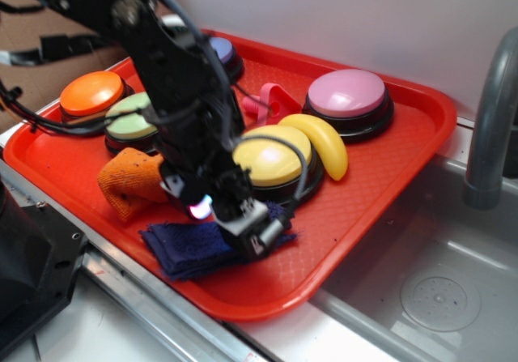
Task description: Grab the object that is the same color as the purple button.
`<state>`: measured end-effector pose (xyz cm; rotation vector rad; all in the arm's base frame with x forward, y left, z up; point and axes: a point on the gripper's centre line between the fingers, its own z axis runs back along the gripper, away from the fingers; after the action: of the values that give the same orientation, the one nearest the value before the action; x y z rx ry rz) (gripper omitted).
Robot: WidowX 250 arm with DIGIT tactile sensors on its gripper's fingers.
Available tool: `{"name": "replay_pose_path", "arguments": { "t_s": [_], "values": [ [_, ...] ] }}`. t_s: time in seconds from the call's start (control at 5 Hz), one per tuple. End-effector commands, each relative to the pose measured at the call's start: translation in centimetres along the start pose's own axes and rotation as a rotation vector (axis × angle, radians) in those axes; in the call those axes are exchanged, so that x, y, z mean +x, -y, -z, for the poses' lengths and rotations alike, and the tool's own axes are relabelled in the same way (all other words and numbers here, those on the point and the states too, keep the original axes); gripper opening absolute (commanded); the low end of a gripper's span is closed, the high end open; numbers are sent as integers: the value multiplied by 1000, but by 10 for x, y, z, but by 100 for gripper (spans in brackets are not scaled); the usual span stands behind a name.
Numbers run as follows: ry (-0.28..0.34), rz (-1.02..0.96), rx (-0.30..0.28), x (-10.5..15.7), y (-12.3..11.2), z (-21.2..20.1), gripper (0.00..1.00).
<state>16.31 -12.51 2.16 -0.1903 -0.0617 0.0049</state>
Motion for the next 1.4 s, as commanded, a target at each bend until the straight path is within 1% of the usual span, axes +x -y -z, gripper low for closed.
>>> {"name": "replay_pose_path", "arguments": {
  "t_s": [0.0,0.2,0.4,0.6,0.8,1.0,1.2],
  "values": [
    [-5,38,-37,0,19,10,100],
    [-5,14,-20,0,21,9,83],
    [-16,-17,38,-1,22,6,0],
    [-24,-41,75,-1,21,3,0],
    [-15,-74,128,6,16,-8,0],
    [15,-96,168,14,8,-27,0],
    [53,-116,172,23,-7,-57,0]
  ]
}}
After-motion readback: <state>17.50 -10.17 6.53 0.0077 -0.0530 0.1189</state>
